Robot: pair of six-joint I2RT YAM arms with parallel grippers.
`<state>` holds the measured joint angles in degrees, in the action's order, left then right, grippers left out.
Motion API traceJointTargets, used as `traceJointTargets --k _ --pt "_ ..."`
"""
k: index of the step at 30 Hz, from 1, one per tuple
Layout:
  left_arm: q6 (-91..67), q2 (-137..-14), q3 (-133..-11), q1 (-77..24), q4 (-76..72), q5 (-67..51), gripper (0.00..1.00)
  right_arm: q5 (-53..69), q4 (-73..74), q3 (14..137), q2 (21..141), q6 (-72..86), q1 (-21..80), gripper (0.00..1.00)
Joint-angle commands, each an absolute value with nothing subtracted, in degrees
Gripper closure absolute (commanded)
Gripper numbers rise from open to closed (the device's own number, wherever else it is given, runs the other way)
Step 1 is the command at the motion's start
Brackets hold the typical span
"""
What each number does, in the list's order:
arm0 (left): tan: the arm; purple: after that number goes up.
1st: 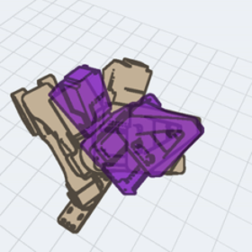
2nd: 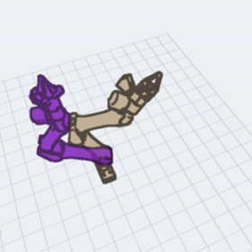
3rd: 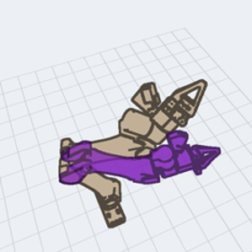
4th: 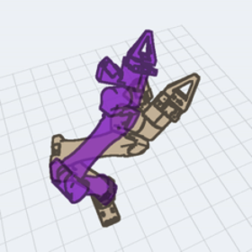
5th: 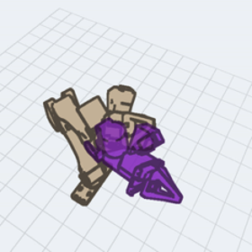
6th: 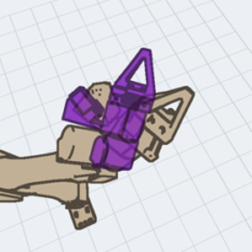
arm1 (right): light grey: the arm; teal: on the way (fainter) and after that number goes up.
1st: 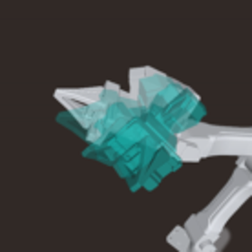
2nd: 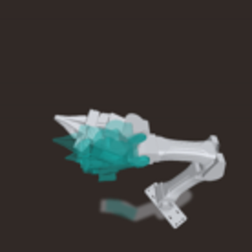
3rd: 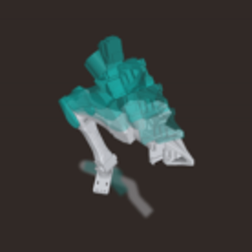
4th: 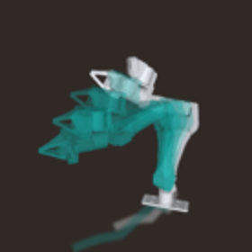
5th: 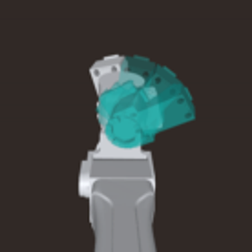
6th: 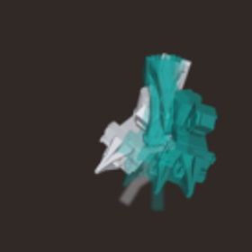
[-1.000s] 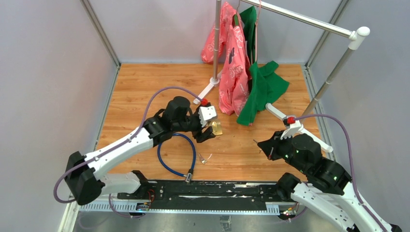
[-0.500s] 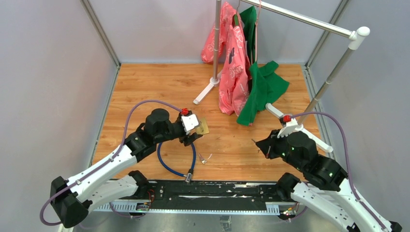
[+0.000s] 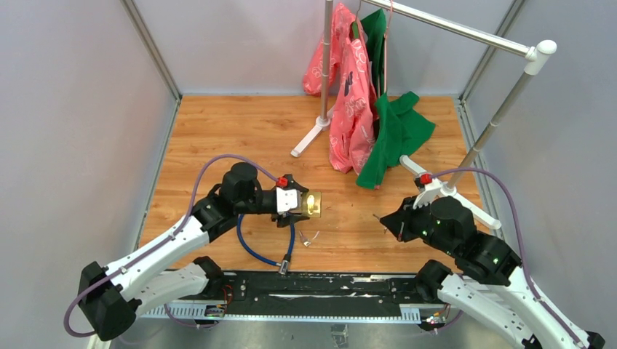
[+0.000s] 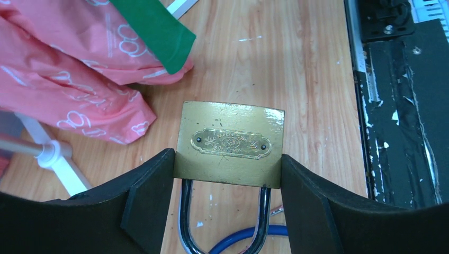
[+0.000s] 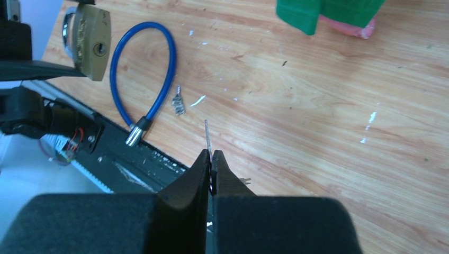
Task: Unlock with the key
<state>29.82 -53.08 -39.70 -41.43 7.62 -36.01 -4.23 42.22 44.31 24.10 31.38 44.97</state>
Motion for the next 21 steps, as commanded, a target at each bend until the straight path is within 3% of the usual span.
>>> traceJointTargets --k 1,21 --pt "33.8 -51.5 -38.3 -41.2 0.3 -41.0 1.0 5.2 42.9 43.5 24.1 30.6 44.4 1.0" --pt "38.2 -56.5 -46.1 -41.3 -3.5 -59.1 1.0 25.8 29.8 45.7 29.4 44.9 44.4 1.0"
